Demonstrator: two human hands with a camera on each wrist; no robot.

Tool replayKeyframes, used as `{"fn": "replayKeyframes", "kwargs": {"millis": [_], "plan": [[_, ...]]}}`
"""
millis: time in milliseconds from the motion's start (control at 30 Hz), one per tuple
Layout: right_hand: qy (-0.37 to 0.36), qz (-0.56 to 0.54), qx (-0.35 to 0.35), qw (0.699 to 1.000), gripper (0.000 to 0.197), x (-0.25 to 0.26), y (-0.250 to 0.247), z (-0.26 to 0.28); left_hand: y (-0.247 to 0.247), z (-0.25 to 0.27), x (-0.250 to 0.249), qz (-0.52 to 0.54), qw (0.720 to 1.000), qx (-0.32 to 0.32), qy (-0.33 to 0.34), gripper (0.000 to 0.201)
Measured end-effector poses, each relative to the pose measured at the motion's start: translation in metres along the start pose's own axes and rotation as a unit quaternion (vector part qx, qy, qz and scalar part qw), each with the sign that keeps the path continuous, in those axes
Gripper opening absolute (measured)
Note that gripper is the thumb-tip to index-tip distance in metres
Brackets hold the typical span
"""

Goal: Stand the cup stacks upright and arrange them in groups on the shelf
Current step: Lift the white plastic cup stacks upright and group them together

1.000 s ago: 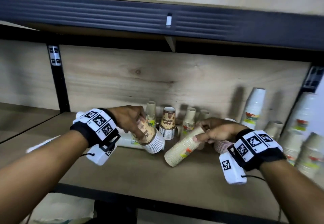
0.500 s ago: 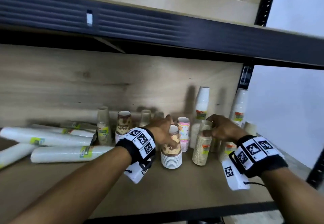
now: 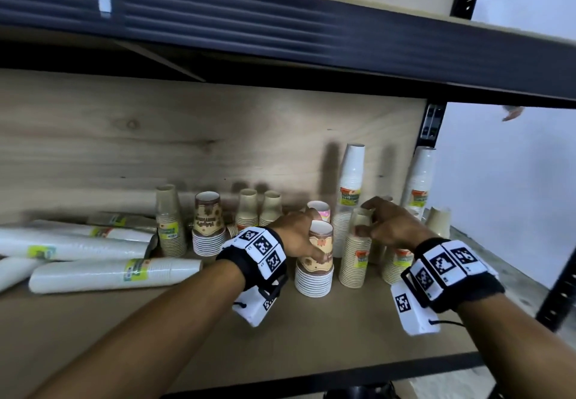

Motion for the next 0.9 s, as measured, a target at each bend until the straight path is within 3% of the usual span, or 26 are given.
{"fn": "replayKeyframes", "kwargs": {"millis": [567, 667, 767, 900], "plan": [[0.009, 0.039, -0.025, 0.999, 0.052, 0.008, -0.003, 0.013, -0.001, 0.01, -0.007, -0.006, 1.0, -0.006, 0.028, 0.076], [0.012, 0.053, -0.028, 0.998, 0.06, 0.011, -0.002, 0.014, -0.007, 0.017, -0.007, -0.003, 1.0, -0.005, 0.028, 0.079], [0.019, 0.077, -0.051, 0.996, 0.073, 0.018, -0.008, 0.014, -0.021, 0.026, -0.005, 0.002, 1.0, 0.014, 0.013, 0.067], [0.005, 0.087, -0.074, 0.993, 0.073, 0.035, -0.021, 0.017, -0.056, 0.04, 0.008, -0.032, 0.999, 0.015, -0.02, 0.062]]}}
Point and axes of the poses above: each hand's wrist, its own z-axis away from the middle knuckle, its own y-axis out of the palm, x = y × z, the point moved 4 cm from there along -z, towards the middle knuckle, and after that the axes turned 9 degrees about -x, right-handed, at the moved point
